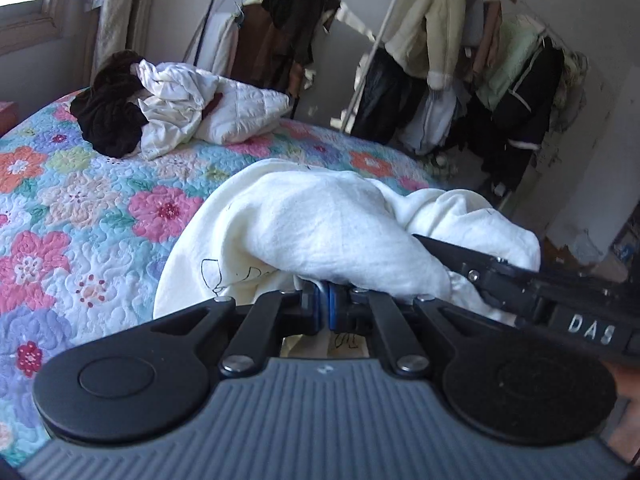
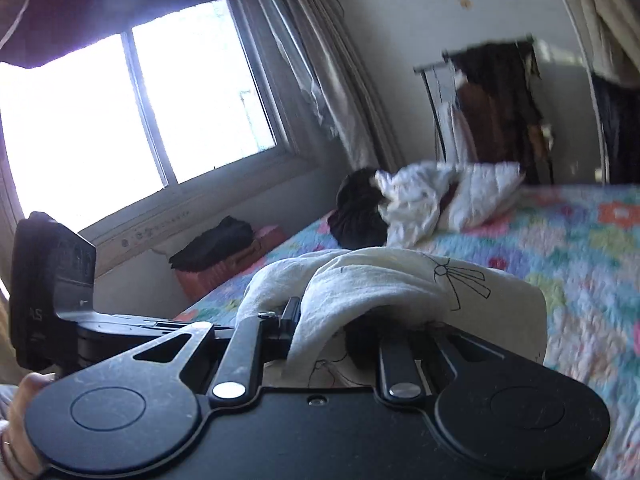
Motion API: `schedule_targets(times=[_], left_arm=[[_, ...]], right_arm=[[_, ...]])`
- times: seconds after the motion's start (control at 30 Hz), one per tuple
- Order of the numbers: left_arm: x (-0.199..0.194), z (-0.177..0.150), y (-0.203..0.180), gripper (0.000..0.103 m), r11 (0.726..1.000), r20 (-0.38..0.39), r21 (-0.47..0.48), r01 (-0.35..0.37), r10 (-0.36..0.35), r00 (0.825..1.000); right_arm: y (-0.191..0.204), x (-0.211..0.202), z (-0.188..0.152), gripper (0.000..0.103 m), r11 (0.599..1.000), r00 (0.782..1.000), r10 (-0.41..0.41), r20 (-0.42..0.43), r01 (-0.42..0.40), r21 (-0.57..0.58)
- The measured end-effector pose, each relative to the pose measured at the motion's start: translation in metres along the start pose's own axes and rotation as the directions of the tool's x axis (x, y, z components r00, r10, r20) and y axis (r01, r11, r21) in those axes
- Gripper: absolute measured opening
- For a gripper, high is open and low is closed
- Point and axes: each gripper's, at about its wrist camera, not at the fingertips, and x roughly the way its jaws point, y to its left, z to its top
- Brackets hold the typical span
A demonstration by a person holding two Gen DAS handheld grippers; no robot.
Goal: Fold clothes
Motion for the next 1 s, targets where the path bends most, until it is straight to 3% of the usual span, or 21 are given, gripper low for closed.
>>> schedule_targets(times=[0.07, 0.17, 0.23, 0.3, 0.33, 0.4, 0.5, 0.57, 0.67, 0.8, 0.9, 0.97, 1.0], left_arm=[[0.021, -0.008, 0.006, 0.004, 0.998, -0.010, 0.030, -0.055, 0.055, 0.998], [0.064, -0.027, 0.017, 0.007, 0.983, -0.098, 0.124, -0.136, 0.148, 0.984], [0.098, -0.048, 0.045, 0.007, 0.989, -0.191, 0.040, -0.139, 0.145, 0.971], [0.123, -0.068, 0.077, 0.007, 0.986, -0.278, -0.073, -0.153, 0.127, 0.952], [0.130, -0.076, 0.088, 0.007, 0.979, -0.311, -0.105, -0.172, 0.132, 0.941], [0.130, -0.083, 0.095, 0.008, 0.977, -0.318, -0.108, -0.184, 0.142, 0.937], [0.120, -0.082, 0.095, 0.018, 0.978, -0.292, -0.099, -0.183, 0.147, 0.945], [0.111, -0.079, 0.095, 0.037, 0.977, -0.260, -0.095, -0.189, 0.159, 0.952], [0.104, -0.079, 0.100, 0.045, 0.974, -0.233, -0.106, -0.199, 0.171, 0.958], [0.106, -0.077, 0.104, 0.048, 0.975, -0.221, -0.094, -0.203, 0.179, 0.959], [0.110, -0.076, 0.104, 0.051, 0.974, -0.201, -0.099, -0.203, 0.180, 0.963], [0.109, -0.076, 0.104, 0.052, 0.975, -0.196, -0.113, -0.190, 0.166, 0.967], [0.108, -0.076, 0.104, 0.052, 0.976, -0.193, -0.120, -0.184, 0.159, 0.968]], right_arm=[[-0.017, 0.012, -0.014, 0.022, 0.999, 1.000, 0.019, 0.012, -0.018, -0.029], [-0.057, 0.040, -0.034, 0.029, 0.998, 0.991, -0.045, -0.130, 0.052, 0.045], [-0.071, 0.061, -0.053, 0.040, 0.976, 0.942, -0.214, -0.259, 0.215, -0.025], [-0.077, 0.074, -0.074, 0.041, 0.917, 0.850, -0.398, -0.345, 0.358, -0.175], [-0.079, 0.071, -0.082, 0.042, 0.909, 0.844, -0.414, -0.342, 0.364, -0.201], [-0.085, 0.064, -0.093, 0.052, 0.917, 0.852, -0.397, -0.342, 0.347, -0.198], [-0.094, 0.059, -0.102, 0.053, 0.943, 0.872, -0.332, -0.361, 0.304, -0.134], [-0.090, 0.059, -0.107, 0.053, 0.950, 0.880, -0.313, -0.359, 0.281, -0.138], [-0.076, 0.059, -0.115, 0.053, 0.956, 0.892, -0.283, -0.352, 0.233, -0.178], [-0.060, 0.071, -0.125, 0.056, 0.944, 0.885, -0.278, -0.373, 0.180, -0.276], [-0.059, 0.082, -0.133, 0.057, 0.919, 0.867, -0.316, -0.387, 0.179, -0.351], [-0.061, 0.086, -0.138, 0.048, 0.902, 0.862, -0.344, -0.371, 0.193, -0.387], [-0.063, 0.085, -0.136, 0.024, 0.907, 0.868, -0.336, -0.365, 0.193, -0.374]])
